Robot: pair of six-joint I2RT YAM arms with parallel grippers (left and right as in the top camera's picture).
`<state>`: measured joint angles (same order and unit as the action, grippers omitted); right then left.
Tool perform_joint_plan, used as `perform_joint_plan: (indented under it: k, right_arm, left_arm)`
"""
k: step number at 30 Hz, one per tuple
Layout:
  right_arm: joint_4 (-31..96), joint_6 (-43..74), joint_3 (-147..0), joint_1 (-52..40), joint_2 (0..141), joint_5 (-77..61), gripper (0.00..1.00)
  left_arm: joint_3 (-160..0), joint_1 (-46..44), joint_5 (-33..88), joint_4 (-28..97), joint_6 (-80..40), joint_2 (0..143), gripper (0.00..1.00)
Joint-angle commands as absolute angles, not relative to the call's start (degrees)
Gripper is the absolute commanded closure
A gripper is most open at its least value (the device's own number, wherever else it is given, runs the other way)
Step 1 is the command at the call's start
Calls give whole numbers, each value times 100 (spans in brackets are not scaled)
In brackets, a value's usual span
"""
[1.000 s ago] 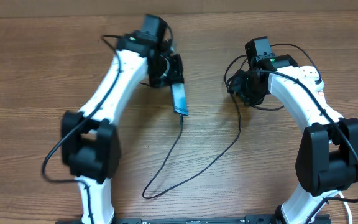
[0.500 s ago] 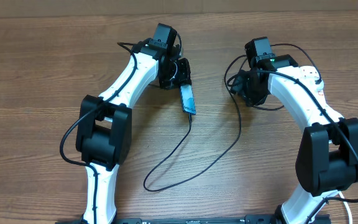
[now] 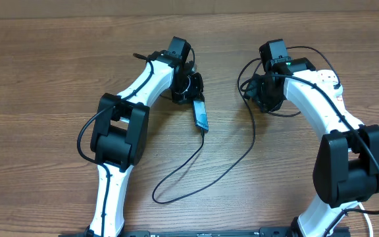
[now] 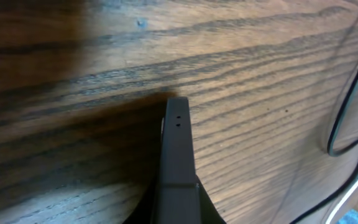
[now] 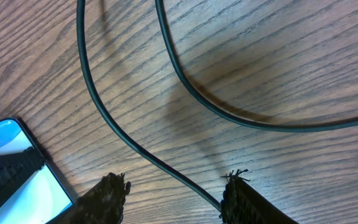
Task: Plug charger to phone and switch on socket
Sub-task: 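Lower the phone with the left gripper and lay it flat on the table, then open the left gripper and release the phone onto the table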
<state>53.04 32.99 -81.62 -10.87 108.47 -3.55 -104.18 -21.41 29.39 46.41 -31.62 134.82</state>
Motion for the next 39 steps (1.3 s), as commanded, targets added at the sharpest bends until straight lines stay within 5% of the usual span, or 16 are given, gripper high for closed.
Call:
perform_joint_plan:
  k: [1,25,31,39]
  right_arm:
    - [5251,3273,-8143,-1063,10759,-261,48]
    - [5282,3293,-8143,-1066,10759,-261,48]
    - [5280,3293,-8143,-1066,10759,-261,48]
    - [5280,3291,-8143,-1066,10759,-261,47]
  left_arm:
    - [-10429,-2191,3164,4737,-2823,13423,95]
    - [-10429,-2344,2377,4842,-2829,13426,91]
    - [-10429,-2344,2298,4856,-2829,13426,75]
    - [-10429,-2362,2202,4882,-2832,13426,76]
